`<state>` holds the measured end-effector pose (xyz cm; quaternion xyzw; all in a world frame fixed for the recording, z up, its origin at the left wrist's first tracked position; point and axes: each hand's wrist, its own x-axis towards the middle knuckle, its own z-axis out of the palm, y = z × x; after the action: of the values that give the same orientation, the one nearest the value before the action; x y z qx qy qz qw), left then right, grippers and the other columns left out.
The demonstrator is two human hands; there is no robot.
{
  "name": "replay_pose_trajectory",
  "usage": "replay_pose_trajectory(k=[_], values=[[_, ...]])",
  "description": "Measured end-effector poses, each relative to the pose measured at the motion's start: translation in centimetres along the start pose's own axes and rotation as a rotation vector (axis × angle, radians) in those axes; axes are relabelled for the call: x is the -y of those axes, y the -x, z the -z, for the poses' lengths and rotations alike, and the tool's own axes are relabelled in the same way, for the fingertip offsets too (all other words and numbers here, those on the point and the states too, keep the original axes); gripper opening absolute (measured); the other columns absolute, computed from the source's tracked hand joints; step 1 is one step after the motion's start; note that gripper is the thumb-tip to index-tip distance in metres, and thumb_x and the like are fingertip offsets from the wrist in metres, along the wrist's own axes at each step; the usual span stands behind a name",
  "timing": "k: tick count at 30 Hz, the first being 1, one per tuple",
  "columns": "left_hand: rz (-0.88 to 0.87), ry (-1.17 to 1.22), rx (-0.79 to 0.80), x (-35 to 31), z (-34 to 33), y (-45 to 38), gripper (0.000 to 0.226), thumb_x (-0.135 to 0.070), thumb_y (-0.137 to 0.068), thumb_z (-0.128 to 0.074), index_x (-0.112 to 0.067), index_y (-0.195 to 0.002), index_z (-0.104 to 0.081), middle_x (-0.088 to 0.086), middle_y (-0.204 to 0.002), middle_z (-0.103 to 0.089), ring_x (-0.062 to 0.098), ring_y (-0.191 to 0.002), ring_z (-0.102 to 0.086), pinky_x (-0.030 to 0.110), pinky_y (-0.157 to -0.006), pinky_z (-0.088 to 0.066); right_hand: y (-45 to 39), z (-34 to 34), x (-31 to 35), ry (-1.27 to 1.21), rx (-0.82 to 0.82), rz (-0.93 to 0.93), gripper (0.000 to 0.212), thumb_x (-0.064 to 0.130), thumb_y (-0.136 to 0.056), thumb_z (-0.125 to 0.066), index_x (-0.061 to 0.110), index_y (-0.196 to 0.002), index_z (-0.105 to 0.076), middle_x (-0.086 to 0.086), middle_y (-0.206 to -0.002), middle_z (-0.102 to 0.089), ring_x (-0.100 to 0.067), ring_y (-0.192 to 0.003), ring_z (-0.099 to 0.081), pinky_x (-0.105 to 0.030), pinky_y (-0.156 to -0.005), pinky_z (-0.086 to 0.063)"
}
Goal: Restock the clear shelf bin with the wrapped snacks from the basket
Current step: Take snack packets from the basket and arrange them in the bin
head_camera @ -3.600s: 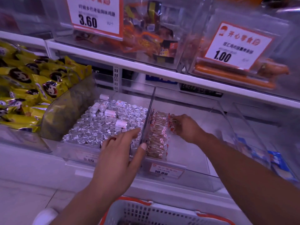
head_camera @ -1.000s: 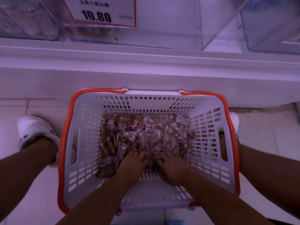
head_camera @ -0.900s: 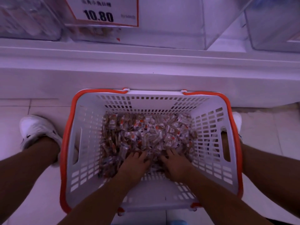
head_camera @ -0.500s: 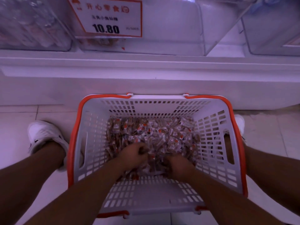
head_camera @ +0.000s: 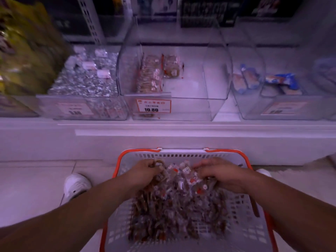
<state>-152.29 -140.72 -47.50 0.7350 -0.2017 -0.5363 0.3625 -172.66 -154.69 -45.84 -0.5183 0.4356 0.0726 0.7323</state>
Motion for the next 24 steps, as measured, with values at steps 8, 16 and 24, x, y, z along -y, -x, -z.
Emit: replay_pose_trajectory(k=[8,16,24], values=[[-0.041,0.198,-0.175,-1.6,-0.4,6.1,0.017,-0.019,-0.099,-0.059,-0.007,-0.093,-0.07,0.003,-0.067,-0.065,0.011,-0.047,-0.055,0.018,-0.048,-0.04,5.5,-4.6,2.0,-0.301,-0.027,0.161,0.035,-0.01,-0.086,-0.056,0.013,-0.089,-0.08,-0.021,-0.092,-0.075,-0.03,-0.066,-0.07,-0.026,-0.043,-0.053],[-0.26,-0.15,-0.192,-3.0,2.0,4.4,0.024,0.003,-0.093,-0.062,-0.014,-0.078,-0.069,0.0,-0.051,-0.059,0.006,-0.033,-0.049,0.014,-0.032,-0.033,3.6,-4.1,3.5,-0.319,-0.145,0.168,0.033,-0.013,-0.085,-0.05,0.003,-0.098,-0.076,-0.028,-0.088,-0.065,-0.029,-0.064,-0.057,-0.02,-0.037,-0.044],[-0.09,0.355,-0.234,-3.5,-0.5,3.5,0.021,-0.03,-0.094,-0.067,-0.01,-0.1,-0.07,0.009,-0.076,-0.074,0.024,-0.054,-0.064,0.033,-0.053,-0.054,3.3,-5.4,5.3,-0.398,-0.024,0.208,0.029,-0.01,-0.086,-0.057,0.009,-0.095,-0.077,-0.022,-0.095,-0.073,-0.033,-0.078,-0.068,-0.033,-0.053,-0.058]])
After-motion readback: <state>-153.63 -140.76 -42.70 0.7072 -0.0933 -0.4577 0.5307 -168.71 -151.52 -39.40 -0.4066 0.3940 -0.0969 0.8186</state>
